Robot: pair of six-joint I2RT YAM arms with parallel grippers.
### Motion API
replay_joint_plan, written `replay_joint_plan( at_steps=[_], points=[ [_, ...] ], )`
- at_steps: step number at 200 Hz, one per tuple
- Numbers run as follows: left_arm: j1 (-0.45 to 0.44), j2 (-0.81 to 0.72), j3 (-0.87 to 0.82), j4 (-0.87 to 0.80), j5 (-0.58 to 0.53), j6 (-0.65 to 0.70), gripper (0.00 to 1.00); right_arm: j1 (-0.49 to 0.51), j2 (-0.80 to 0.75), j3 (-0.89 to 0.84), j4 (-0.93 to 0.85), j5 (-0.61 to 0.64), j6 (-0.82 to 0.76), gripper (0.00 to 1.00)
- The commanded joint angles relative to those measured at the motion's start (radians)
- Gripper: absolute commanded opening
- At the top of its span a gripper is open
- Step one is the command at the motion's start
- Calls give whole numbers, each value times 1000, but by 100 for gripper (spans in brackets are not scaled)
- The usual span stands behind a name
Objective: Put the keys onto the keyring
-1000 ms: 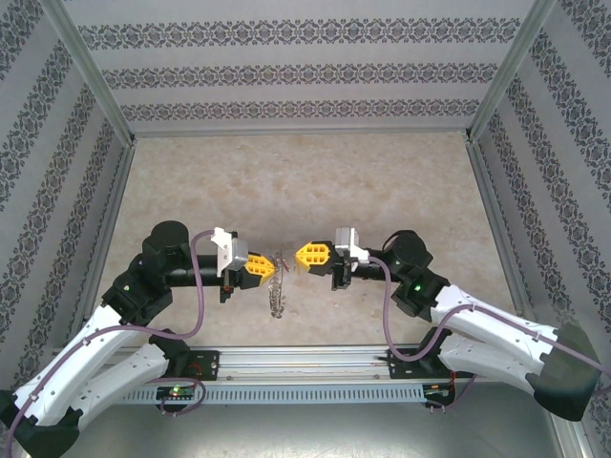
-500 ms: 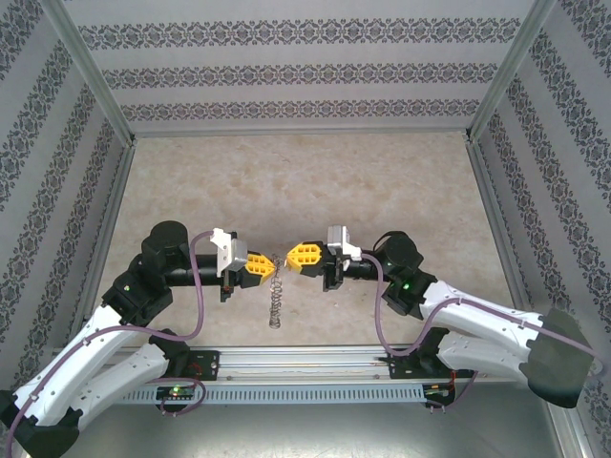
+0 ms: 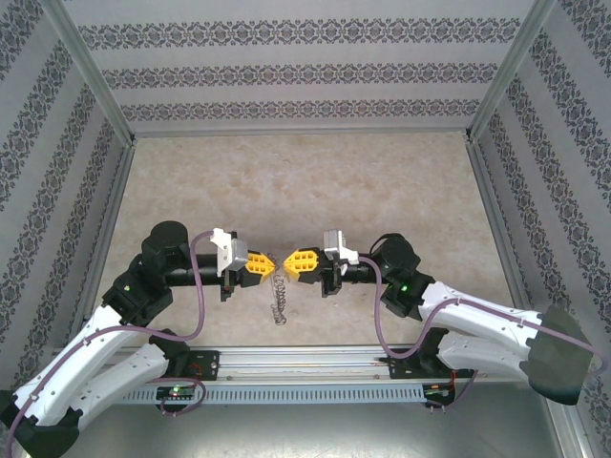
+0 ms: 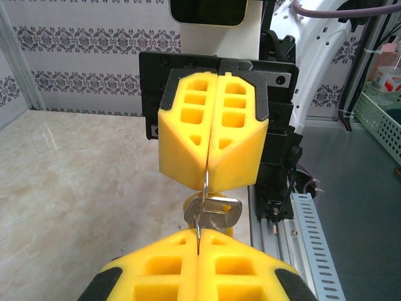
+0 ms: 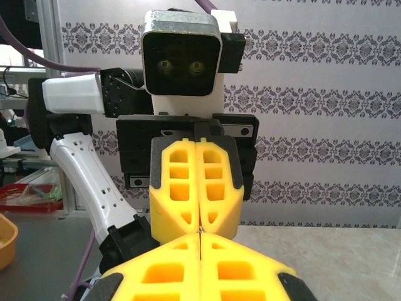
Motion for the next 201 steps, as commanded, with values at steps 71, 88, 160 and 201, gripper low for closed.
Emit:
replay_joint_plan(
  at_steps=[71,88,160,201],
  points=[
    [8,-17,-1,45,11,32,0,16,10,32,61,-14,-18,0],
    [9,-18,0,45,11,34,0,18,18,32,69,-12,-19,0],
    [9,-19,3,38,10,37,0,19,4,29,72,6,-30,0],
    [9,-19,3,36,14,38,0,19,6,27,79,9,-35,0]
  ],
)
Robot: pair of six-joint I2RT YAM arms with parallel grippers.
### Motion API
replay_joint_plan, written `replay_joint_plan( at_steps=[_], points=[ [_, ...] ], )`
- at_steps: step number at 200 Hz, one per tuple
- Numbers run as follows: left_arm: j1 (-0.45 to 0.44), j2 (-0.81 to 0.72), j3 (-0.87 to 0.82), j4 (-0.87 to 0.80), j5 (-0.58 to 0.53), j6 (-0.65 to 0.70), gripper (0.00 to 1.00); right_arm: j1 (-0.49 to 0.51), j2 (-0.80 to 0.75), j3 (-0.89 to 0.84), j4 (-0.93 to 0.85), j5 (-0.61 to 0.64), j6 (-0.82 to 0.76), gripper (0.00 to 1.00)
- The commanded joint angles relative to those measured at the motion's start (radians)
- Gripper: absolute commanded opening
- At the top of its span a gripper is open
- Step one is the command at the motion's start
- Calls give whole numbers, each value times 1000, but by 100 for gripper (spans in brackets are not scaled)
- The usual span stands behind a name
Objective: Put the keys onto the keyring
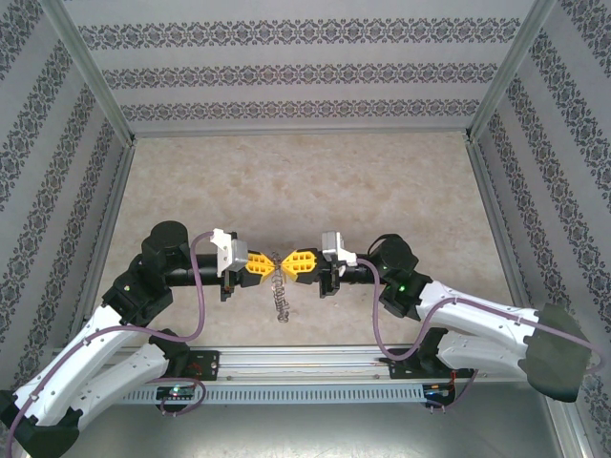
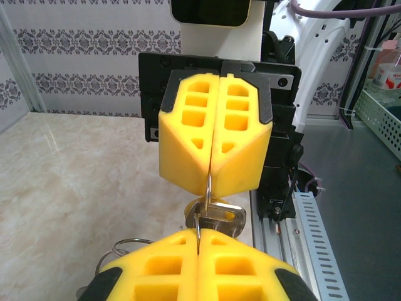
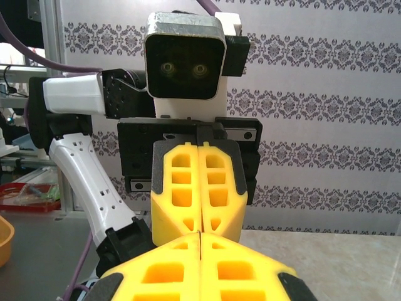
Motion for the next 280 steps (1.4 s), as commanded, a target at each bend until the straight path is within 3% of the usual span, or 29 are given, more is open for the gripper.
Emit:
replay_joint_plan(
  at_steps=[1,280],
  points=[
    [8,-19,4,36,15,24,0,8,-10,25,54,0,-16,0],
    [8,-27,5,23,10,31,0,7,11,33,53,-23,-26,0]
  ],
)
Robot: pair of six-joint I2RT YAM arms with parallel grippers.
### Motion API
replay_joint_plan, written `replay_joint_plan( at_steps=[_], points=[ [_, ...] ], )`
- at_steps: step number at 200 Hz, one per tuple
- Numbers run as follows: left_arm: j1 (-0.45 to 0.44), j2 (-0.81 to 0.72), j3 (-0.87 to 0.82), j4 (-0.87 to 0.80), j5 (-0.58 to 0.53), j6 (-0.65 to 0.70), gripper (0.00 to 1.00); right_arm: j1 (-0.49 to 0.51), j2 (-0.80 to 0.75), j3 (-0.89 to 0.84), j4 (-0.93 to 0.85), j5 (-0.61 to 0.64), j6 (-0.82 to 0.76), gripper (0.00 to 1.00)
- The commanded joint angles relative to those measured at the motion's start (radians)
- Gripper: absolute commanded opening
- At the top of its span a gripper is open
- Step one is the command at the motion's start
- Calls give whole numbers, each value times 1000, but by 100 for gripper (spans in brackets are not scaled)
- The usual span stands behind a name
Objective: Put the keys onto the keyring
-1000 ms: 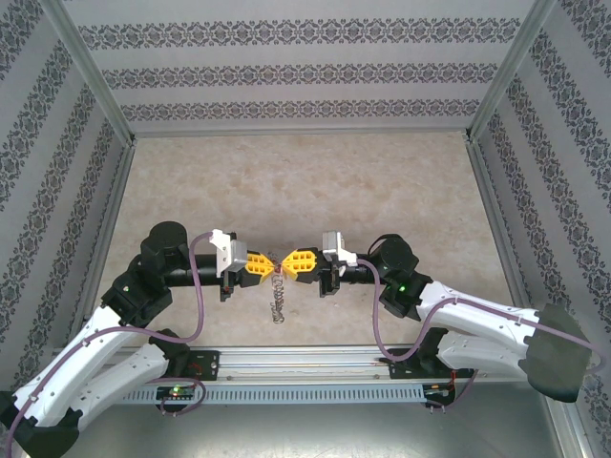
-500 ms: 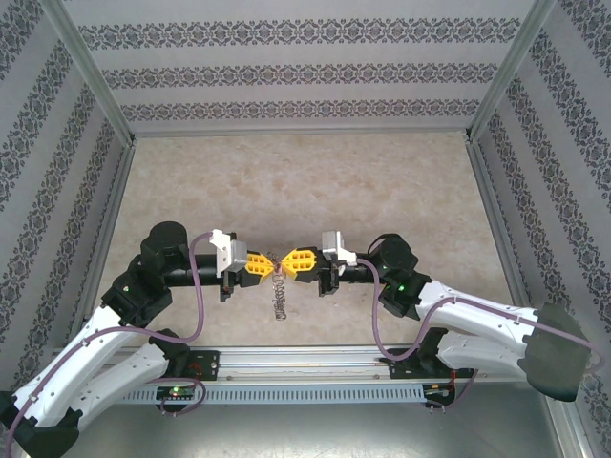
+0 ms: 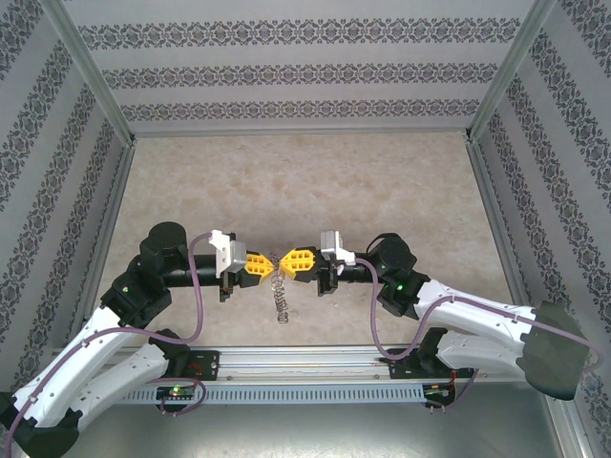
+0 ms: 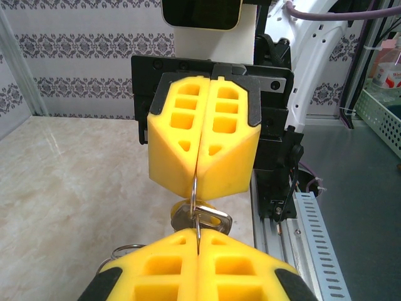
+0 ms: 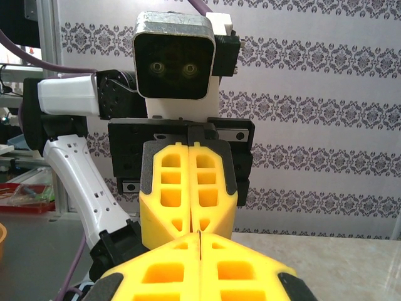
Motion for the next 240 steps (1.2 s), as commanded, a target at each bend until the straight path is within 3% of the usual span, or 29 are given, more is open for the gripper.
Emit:
replay_joint_plan(
  at_steps=[1,240],
  points=[
    [9,-16,6,26,10,23,0,8,-12,25,32,-28,-19,0],
    [10,-18,11,21,12,29,0,2,-3,47,-14,-57,-33,0]
  ],
)
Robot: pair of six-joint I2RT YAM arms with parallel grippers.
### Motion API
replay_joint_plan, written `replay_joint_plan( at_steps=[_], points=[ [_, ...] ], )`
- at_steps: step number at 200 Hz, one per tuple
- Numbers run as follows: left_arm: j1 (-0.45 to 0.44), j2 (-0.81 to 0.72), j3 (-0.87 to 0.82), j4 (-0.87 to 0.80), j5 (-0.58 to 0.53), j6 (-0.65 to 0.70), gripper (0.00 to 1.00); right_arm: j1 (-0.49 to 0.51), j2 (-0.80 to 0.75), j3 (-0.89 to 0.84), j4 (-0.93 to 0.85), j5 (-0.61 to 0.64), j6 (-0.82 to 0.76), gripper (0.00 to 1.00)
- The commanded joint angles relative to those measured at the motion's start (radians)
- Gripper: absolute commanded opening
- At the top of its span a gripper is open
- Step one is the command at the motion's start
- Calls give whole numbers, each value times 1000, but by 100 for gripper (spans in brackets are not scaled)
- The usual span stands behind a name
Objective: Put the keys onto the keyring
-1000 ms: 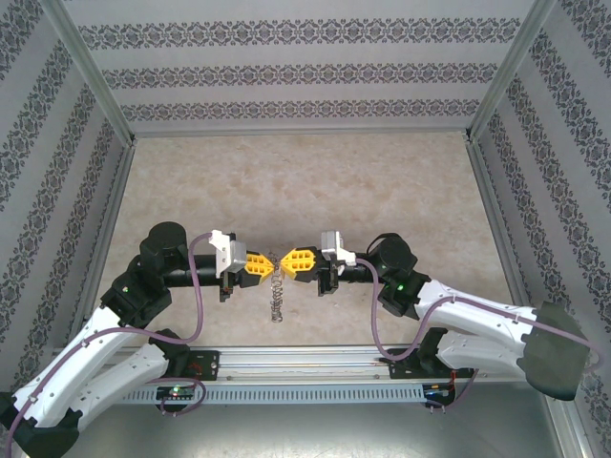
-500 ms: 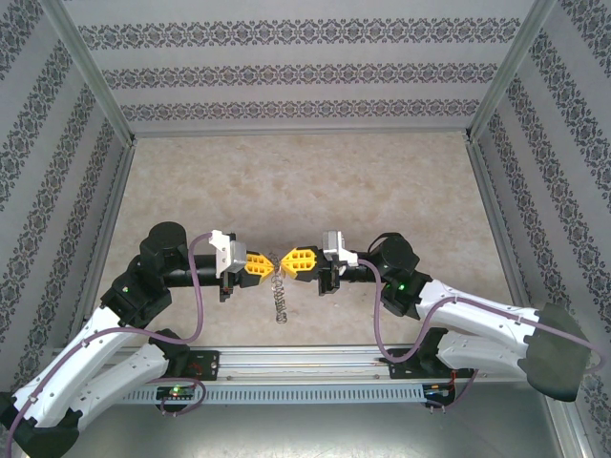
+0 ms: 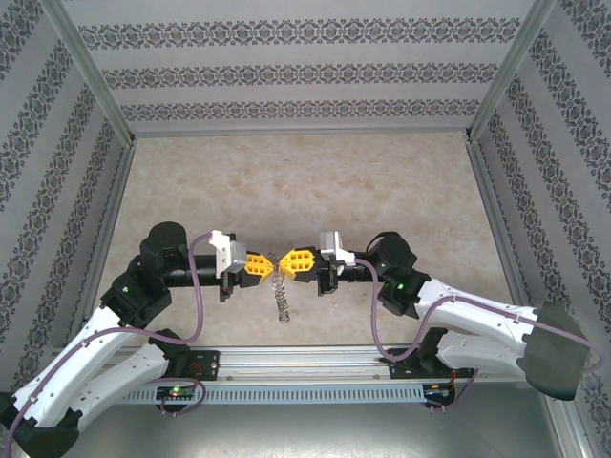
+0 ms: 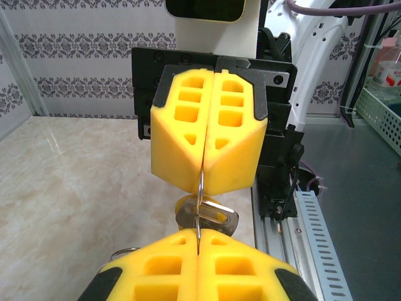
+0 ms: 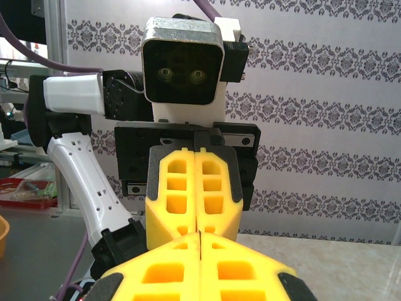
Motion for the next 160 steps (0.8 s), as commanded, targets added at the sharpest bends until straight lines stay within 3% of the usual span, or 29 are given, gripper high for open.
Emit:
replay_joint_plan(
  at_steps=[1,160],
  points=[
    [10,-18,11,24,12,23,0,2,0,30,12,-38,-10,0],
    [10,-19,11,23,13,24,0,-1,19,26,7,-61,-13,0]
  ],
)
